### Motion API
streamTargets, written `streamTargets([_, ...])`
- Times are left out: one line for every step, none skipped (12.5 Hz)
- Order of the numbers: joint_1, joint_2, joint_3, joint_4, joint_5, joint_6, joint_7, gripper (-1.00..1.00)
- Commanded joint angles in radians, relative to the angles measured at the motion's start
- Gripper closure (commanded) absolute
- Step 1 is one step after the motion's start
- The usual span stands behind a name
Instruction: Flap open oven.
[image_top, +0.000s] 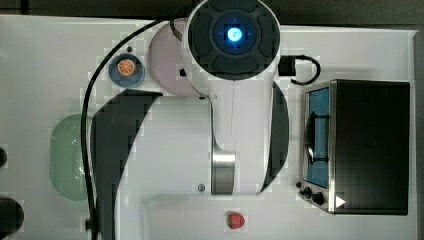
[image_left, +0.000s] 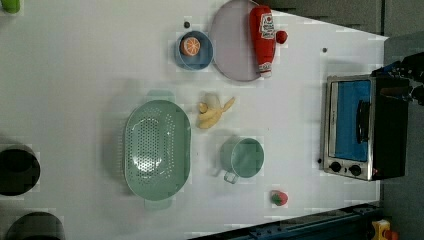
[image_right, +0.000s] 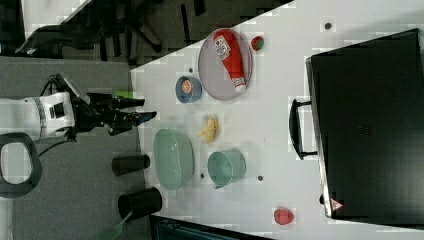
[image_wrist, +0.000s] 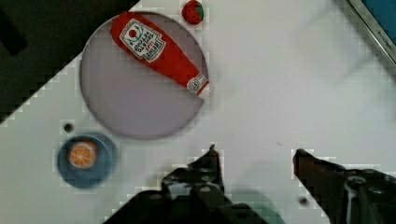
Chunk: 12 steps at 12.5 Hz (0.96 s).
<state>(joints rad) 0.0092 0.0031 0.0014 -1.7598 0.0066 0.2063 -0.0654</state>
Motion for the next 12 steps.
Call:
streamTargets([-0.025,-0.315,-0.023,-0.149,-0.033,-0.228,0.046,-0.59])
streamTargets([-0.025,-0.315,-0.023,-0.149,-0.033,-0.228,0.046,-0.81])
streamTargets([-0.025,-0.315,-0.023,-0.149,-0.033,-0.228,0.046,-1.00])
streamTargets([-0.025,-0.315,-0.023,-0.149,-0.033,-0.227,0.046,-1.00])
streamTargets([-0.025,-0.315,-0.023,-0.149,-0.033,-0.227,0.046,-1.00])
streamTargets([-0.025,-0.315,-0.023,-0.149,-0.033,-0.227,0.046,-1.00])
streamTargets([-0.025,-0.315,-0.023,-0.149,-0.033,-0.227,0.046,-0.89])
streamTargets([-0.025,-0.315,-0.023,-0.149,-0.033,-0.227,0.046,-0.65])
streamTargets([-0.025,-0.315,-0.023,-0.149,-0.033,-0.227,0.046,-0.38])
streamTargets([-0.025,-0.315,-0.024,-0.150,-0.033,-0.227,0.046,-0.14])
streamTargets([-0.025,-0.315,-0.025,-0.152,-0.033,-0.227,0.046,0.09])
streamTargets([-0.027,-0.314,-0.028,-0.160,-0.033,-0.228,0.045,0.32])
